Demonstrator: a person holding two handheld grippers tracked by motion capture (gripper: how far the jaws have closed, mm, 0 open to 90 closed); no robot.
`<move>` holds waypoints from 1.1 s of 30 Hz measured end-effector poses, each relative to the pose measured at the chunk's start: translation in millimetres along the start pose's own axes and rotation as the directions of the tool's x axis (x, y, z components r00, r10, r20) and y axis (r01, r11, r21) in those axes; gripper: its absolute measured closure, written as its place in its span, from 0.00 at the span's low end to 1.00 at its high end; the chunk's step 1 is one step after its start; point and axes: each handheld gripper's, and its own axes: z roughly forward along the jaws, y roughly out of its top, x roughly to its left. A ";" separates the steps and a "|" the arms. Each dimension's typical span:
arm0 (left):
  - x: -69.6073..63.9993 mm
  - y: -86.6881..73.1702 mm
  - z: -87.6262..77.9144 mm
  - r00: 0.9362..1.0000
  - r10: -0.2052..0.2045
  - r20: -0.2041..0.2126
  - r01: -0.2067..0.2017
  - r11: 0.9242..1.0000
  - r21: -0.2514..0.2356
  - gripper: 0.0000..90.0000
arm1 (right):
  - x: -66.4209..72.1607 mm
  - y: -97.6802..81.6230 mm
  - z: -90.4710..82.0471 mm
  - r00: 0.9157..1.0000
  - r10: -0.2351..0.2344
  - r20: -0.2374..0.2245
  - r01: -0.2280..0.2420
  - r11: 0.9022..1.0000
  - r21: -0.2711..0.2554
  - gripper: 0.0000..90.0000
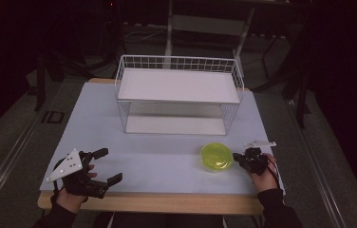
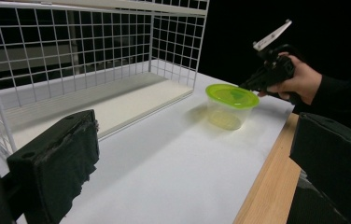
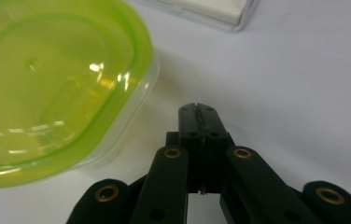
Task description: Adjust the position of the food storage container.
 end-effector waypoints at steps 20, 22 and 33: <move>0.3 -0.2 0.4 1.000 -0.003 -0.002 0.003 1.000 0.004 0.02 | 27.2 12.8 23.2 0.997 -0.001 -0.078 0.004 0.999 0.042 1.00; 0.4 0.0 0.1 1.000 -0.002 -0.003 0.002 1.000 0.001 0.02 | 32.9 16.0 26.1 0.996 -0.012 -0.083 0.016 0.999 0.041 1.00; 0.3 0.1 -0.1 1.000 0.000 0.002 0.000 1.000 0.000 0.02 | 60.7 34.3 43.2 0.991 -0.048 -0.124 0.053 0.998 0.042 1.00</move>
